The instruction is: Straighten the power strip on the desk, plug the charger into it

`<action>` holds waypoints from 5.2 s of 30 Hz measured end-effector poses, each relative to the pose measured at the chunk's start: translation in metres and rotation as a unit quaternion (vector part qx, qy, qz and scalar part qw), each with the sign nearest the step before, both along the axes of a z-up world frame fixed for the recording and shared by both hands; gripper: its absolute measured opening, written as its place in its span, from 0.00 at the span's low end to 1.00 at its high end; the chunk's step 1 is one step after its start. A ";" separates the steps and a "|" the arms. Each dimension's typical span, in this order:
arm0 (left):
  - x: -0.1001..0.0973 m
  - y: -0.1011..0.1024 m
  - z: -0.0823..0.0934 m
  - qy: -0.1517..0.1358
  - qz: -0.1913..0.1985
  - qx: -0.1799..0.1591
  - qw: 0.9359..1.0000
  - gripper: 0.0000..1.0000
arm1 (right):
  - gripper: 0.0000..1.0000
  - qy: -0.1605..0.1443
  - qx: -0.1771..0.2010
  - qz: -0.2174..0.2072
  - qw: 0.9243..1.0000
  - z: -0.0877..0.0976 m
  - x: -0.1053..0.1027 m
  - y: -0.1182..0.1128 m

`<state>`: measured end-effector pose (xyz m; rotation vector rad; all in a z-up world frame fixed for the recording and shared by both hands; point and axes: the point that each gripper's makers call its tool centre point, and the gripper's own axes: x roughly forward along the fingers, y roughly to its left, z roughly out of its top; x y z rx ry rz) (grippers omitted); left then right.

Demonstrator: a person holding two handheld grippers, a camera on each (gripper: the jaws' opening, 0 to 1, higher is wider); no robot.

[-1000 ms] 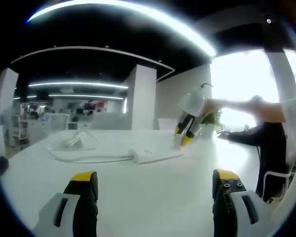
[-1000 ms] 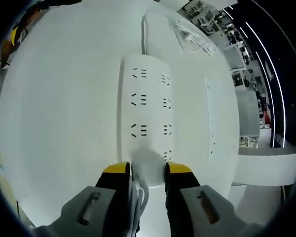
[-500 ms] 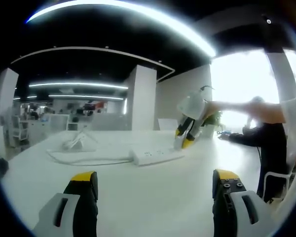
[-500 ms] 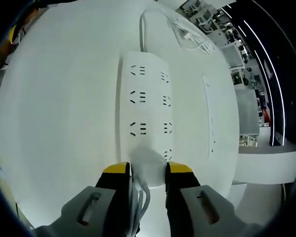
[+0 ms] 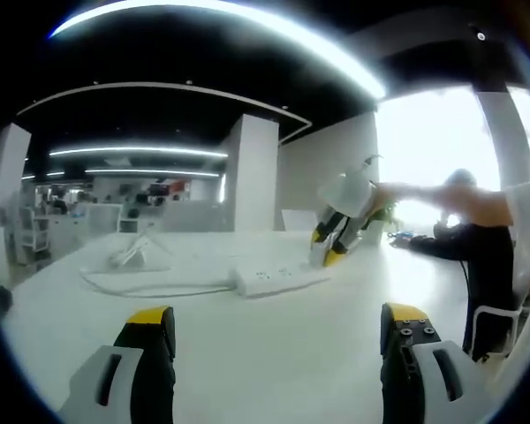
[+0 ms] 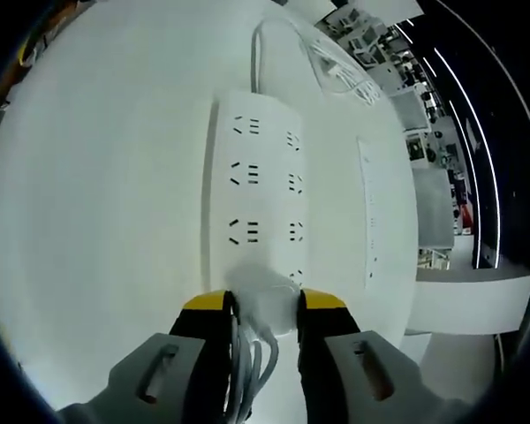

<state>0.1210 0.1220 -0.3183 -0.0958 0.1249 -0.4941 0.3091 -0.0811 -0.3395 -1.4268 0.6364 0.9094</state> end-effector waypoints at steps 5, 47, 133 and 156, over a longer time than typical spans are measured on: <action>-0.007 -0.003 0.000 -0.001 -0.002 0.000 1.000 0.99 | 0.27 0.003 -0.008 0.001 1.000 0.000 -0.001 0.000; -0.015 0.001 0.004 -0.007 0.007 0.001 1.000 0.99 | 0.59 0.036 0.038 0.047 0.998 0.004 -0.006 0.002; -0.016 -0.001 -0.001 0.000 -0.001 -0.003 1.000 0.99 | 1.00 -0.019 0.611 -0.012 0.791 0.177 -0.020 0.010; -0.016 0.001 -0.005 0.003 -0.002 -0.007 1.000 0.99 | 0.99 -0.113 0.650 -0.066 0.749 0.188 -0.049 -0.034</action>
